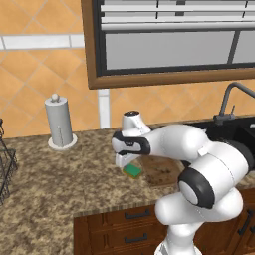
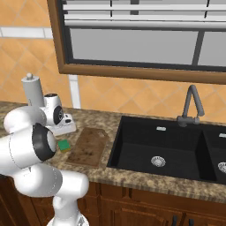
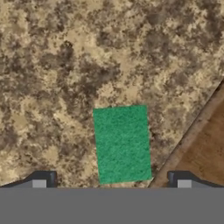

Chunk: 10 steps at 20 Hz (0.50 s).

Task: Pick up the sponge from the counter and clean the cutting board by briefly scrubbing or pressing down on the cutting board. Once finished, release the sponge.

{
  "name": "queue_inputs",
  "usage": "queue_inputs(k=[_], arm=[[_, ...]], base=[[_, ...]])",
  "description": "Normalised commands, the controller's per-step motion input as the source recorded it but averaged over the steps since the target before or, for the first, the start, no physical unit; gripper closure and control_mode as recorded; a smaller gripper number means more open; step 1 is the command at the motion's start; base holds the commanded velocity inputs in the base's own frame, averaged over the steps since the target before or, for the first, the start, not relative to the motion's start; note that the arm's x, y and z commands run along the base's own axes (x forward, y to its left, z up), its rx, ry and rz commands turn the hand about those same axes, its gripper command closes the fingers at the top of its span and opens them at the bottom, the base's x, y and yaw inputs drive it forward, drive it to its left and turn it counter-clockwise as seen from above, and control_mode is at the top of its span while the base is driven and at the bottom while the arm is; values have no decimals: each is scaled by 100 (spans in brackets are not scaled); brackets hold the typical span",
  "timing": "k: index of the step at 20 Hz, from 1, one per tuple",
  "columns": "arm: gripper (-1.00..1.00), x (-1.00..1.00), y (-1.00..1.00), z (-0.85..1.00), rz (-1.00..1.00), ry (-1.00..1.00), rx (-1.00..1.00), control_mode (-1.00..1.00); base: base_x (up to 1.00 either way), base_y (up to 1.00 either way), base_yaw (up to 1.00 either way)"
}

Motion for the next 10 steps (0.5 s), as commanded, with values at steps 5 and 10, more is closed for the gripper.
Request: queue_inputs(k=[5,10], arm=[[-100,0,0,-15,0,9,0,-100],[-100,0,0,-28,0,13,-1,-100]], base=[[0,0,0],[0,0,0]])
